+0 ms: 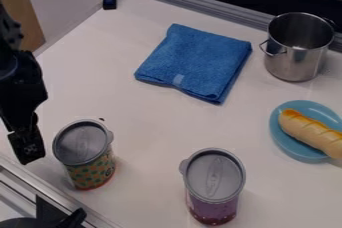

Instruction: Move the blue-spotted yellow can below the silver pot

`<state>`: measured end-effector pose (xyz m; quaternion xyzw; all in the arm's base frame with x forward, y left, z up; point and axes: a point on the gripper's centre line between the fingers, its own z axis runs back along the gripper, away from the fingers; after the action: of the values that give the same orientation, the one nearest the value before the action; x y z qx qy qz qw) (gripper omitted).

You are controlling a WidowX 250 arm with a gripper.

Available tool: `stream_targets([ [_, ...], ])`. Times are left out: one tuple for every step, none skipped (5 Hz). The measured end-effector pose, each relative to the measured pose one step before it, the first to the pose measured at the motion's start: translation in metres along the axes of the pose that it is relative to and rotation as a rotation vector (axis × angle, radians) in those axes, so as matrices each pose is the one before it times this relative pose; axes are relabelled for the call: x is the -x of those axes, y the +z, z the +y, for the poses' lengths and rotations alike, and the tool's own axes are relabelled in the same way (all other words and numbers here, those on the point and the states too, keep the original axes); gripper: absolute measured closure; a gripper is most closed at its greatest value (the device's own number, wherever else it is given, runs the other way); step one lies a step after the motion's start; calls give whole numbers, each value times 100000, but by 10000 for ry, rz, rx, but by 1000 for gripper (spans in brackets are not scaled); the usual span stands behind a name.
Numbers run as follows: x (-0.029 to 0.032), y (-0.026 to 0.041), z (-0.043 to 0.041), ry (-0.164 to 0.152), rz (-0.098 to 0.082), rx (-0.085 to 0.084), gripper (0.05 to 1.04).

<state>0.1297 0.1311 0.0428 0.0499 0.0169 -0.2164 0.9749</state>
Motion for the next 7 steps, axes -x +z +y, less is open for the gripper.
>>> stream_targets([
  [59,-1479,-522,-79,67,-170,87],
  [-615,-555,-778,-28,-239,37,87],
  [-906,24,-1132,30,-383,524,87],
  [-1429,547,-953,85,-350,474,87],
  [-1559,-218,-511,210,-93,215,87],
  [-1252,-423,-183,148,-335,-111,87],
  [-1540,-469,-380,136,-193,71,87],
])
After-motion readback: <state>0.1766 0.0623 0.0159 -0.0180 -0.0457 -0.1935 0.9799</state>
